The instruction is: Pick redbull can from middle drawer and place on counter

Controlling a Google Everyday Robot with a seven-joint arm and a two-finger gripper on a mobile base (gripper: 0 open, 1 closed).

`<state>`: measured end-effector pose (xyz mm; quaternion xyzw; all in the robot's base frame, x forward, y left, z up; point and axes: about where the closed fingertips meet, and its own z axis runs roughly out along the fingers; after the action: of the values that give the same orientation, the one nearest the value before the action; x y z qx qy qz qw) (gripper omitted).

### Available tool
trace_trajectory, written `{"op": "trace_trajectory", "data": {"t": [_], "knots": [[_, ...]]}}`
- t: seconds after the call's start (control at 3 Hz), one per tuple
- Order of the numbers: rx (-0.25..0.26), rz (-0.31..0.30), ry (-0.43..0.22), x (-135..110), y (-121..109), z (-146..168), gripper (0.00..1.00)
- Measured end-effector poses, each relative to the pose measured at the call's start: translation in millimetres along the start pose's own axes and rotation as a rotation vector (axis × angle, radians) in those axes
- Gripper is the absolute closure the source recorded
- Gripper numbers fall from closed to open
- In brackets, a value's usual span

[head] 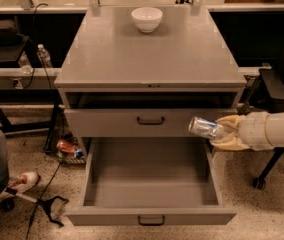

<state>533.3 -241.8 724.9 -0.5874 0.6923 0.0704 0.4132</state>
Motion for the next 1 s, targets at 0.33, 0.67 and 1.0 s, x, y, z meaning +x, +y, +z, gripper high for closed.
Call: {"op": "trace_trajectory", "data": {"t": [0.33,0.67,1.0], "knots": [[0.039,-0.043,0.05,-24,-24,-18,1.0],[0.06,-0.083,0.093,-53,-52,-39,1.0],[0.035,-0.088,0.108,-79,-84,-45,1.0]]}}
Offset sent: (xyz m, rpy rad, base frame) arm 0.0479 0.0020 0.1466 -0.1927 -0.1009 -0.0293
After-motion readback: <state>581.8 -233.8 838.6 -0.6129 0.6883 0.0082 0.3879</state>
